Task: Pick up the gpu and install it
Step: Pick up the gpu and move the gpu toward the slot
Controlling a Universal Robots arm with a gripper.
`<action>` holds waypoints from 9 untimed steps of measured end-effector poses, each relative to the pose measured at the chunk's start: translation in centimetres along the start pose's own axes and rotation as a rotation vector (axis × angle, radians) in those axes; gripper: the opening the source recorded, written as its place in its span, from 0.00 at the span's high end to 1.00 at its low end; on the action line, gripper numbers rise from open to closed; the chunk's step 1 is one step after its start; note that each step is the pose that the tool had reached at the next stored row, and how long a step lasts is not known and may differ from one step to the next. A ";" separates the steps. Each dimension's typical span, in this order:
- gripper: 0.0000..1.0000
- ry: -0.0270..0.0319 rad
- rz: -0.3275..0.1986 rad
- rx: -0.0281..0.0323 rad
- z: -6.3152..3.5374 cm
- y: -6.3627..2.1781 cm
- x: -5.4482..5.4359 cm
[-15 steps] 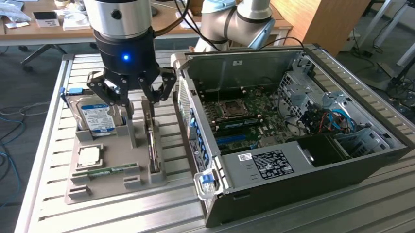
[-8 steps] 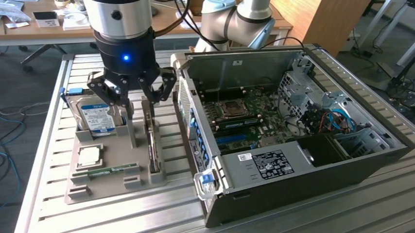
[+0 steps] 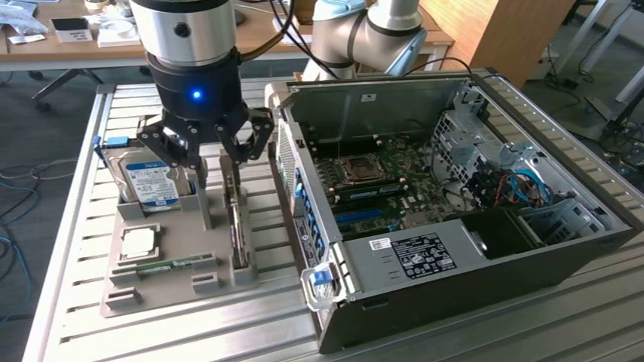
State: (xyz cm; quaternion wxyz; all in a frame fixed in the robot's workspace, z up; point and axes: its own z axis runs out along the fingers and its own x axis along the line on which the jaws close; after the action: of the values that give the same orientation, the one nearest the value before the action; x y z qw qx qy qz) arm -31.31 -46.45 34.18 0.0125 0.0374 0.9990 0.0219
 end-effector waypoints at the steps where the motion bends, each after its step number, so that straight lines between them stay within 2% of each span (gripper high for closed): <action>1: 0.53 0.0000 0.000 0.0000 0.05 0.00 0.0; 9: 0.53 -0.0001 0.000 0.0000 0.19 -0.01 0.0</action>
State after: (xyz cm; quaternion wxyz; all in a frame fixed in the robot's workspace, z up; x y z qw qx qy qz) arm -31.31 -46.45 33.99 0.0125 0.0374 0.9990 0.0219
